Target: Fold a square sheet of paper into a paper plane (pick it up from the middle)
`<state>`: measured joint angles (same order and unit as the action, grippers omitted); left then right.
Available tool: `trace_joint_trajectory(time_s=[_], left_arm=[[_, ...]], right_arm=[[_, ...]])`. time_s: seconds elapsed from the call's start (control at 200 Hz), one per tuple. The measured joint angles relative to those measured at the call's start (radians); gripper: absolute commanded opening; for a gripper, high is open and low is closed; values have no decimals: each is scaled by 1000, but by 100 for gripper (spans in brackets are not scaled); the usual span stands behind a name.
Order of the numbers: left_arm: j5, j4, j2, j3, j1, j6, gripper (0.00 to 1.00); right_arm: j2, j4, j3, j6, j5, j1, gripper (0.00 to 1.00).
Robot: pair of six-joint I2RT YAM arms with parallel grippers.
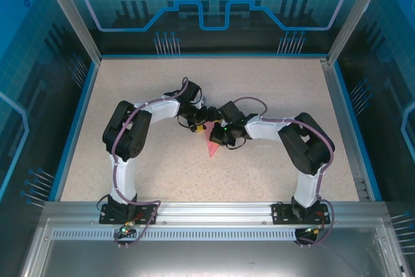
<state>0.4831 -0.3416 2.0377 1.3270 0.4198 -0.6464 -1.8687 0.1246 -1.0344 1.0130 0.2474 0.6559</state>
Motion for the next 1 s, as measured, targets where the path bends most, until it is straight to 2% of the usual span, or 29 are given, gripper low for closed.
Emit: trace_joint_trajectory(time_s=[0.355,0.55,0.785,1.0], left_arm=[[-4,-1,0,0,0,-2,79],[-42,-21,-22,-3,-2,-10,79],[-57,6,-119,-65,-34,-48,79],[-58,19,-151,-116,-83,-63,80]], right_arm=[[-4,-5,0,0,-3,0,8],[-10,-3,0,-9,-4,0,17],[-16,-12,0,-20,9,1,28],[-16,-22,0,-20,23,1,33]])
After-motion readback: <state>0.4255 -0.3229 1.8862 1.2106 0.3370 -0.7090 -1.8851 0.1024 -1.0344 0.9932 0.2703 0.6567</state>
